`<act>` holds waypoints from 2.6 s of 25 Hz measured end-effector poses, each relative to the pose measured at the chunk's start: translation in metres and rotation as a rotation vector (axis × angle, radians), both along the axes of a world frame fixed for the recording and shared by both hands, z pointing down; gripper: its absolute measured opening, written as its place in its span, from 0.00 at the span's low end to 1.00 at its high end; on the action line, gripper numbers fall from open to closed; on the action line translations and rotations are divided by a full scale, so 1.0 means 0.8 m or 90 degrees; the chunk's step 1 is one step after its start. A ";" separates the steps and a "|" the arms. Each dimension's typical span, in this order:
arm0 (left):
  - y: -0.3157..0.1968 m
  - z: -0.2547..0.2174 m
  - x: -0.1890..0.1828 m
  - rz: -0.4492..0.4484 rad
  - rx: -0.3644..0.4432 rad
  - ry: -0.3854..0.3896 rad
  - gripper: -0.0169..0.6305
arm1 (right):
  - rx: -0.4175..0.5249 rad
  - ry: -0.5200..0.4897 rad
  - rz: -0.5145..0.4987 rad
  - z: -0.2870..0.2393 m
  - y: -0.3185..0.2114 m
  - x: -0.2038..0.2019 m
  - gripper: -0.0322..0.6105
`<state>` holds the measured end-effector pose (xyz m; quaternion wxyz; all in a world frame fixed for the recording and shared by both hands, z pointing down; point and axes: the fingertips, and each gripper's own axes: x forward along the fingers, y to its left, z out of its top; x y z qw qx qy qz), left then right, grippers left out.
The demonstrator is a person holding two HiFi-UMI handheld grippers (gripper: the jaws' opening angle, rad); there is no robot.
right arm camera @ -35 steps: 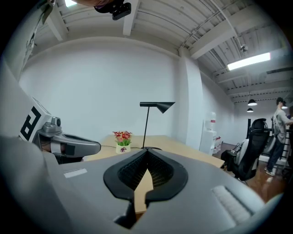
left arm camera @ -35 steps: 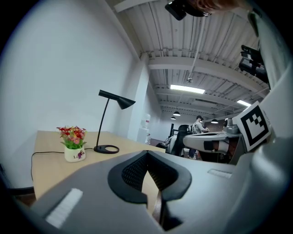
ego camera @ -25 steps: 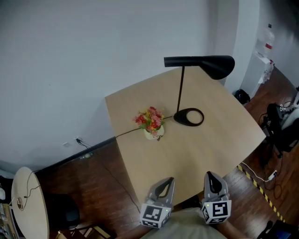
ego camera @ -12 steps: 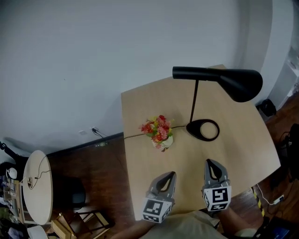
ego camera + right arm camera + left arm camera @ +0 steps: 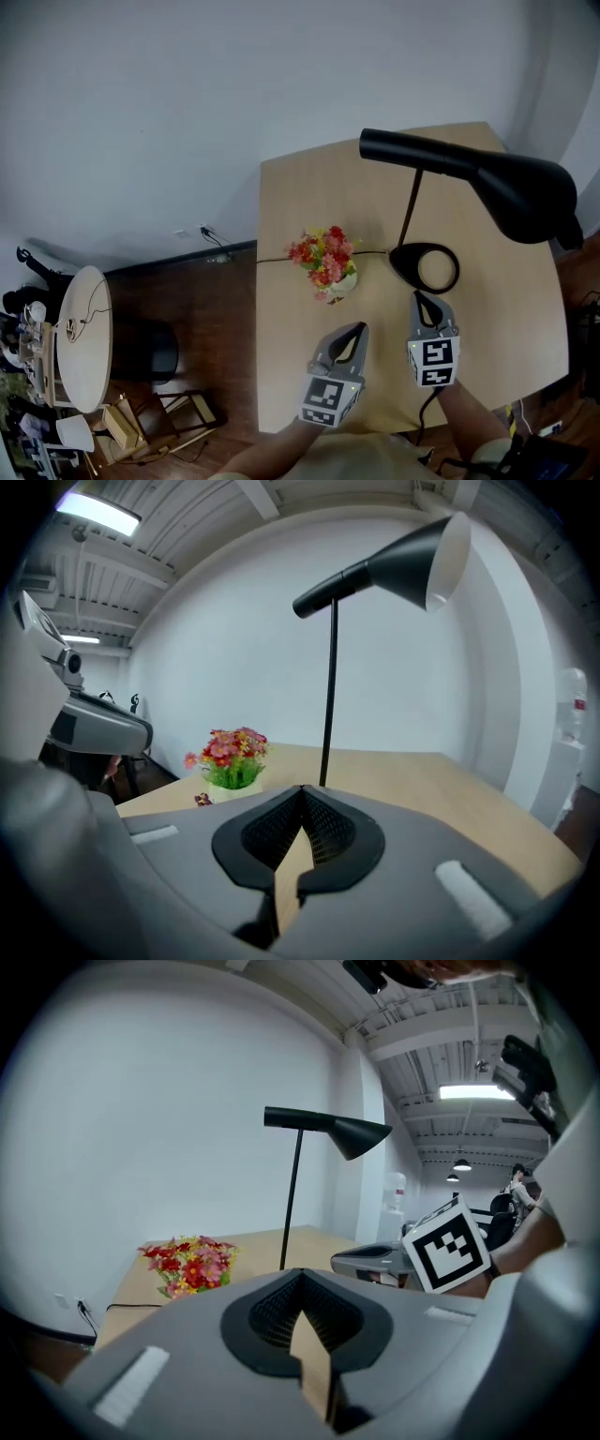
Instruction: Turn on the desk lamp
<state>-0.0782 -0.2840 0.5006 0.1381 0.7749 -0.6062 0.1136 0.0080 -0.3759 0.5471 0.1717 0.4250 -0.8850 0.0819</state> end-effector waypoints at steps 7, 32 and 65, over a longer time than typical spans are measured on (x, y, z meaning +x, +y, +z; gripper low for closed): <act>-0.041 0.029 -0.005 -0.022 -0.030 -0.030 0.02 | -0.044 0.036 -0.001 0.054 -0.072 -0.019 0.05; -0.099 0.081 -0.016 -0.046 -0.084 -0.017 0.02 | -0.110 0.117 0.002 0.159 -0.143 -0.046 0.05; -0.012 -0.008 -0.016 0.046 0.033 0.038 0.02 | 0.046 0.011 0.083 -0.050 0.012 -0.030 0.05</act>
